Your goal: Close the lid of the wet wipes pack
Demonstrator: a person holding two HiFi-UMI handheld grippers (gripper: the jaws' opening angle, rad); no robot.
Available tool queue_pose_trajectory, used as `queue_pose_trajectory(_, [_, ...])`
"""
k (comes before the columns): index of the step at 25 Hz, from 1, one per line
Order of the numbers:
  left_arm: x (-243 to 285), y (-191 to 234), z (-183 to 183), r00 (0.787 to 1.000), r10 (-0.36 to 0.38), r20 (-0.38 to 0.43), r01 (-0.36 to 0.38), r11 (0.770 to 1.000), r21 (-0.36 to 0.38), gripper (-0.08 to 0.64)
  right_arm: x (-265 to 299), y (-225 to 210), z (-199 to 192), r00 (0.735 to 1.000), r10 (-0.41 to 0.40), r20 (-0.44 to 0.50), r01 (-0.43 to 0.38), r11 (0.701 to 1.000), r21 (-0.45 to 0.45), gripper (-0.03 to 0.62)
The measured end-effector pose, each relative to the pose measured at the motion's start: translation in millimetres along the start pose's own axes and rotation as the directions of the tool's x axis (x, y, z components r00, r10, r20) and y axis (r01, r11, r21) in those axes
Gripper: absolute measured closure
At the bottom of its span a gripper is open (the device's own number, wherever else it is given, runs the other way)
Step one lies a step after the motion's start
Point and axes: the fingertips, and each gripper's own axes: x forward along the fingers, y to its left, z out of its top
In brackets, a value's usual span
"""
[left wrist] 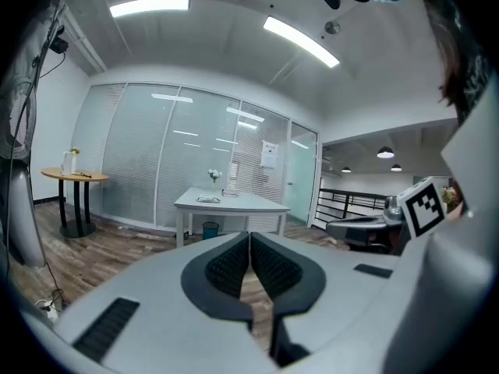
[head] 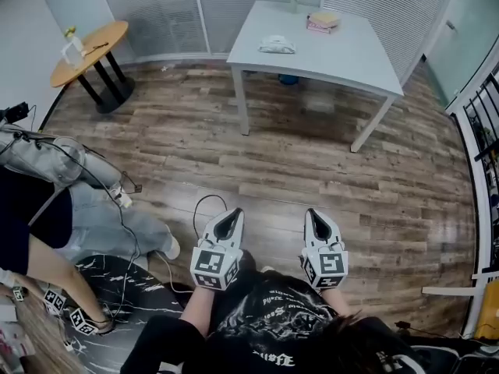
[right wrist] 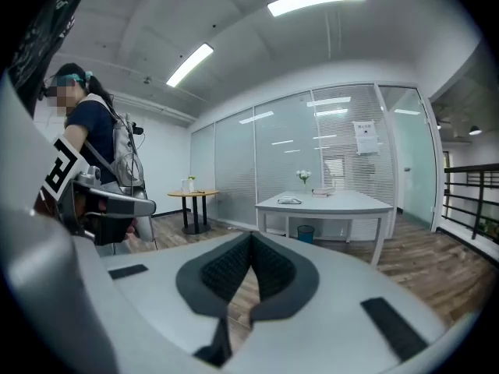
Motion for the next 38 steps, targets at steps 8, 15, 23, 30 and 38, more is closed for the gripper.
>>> queue_pose_trajectory(8, [37.0,19.7,-0.3,0.999,-0.034,-0.012,0.034,0.999,-0.034,0.548,27.3,-10.2,-4.8,0.999,-0.016,-0.039,0.015,1.0,-0.015,0.594])
queue_pose_trajectory(15, [99.2,57.3,13.0,0.995,-0.098,-0.012,0.097,0.994,-0.039,0.548,72.8,-30.9,-0.4,0.993,-0.088,-0.08,0.087,0.996,-0.017,0.594])
queue_pose_trajectory(23, [173.7,120.7,48.7,0.984,-0.177,-0.002,0.177,0.984,-0.016,0.548,163.6,-31.6,27.9,0.989,-0.133,-0.064,0.133,0.991,-0.004,0.594])
queue_pose_trajectory(30, [212.5,171.1,65.8,0.975,-0.22,-0.011,0.22,0.976,0.006,0.548,232.2,-18.0,37.6,0.987,-0.147,-0.06,0.149,0.988,0.029,0.594])
queue_pose_trajectory(38, [231.0,202.9,69.2,0.976,-0.214,-0.026,0.214,0.977,-0.016,0.548,271.2,-12.6,38.2,0.986,-0.134,-0.1,0.139,0.989,0.042,0.594])
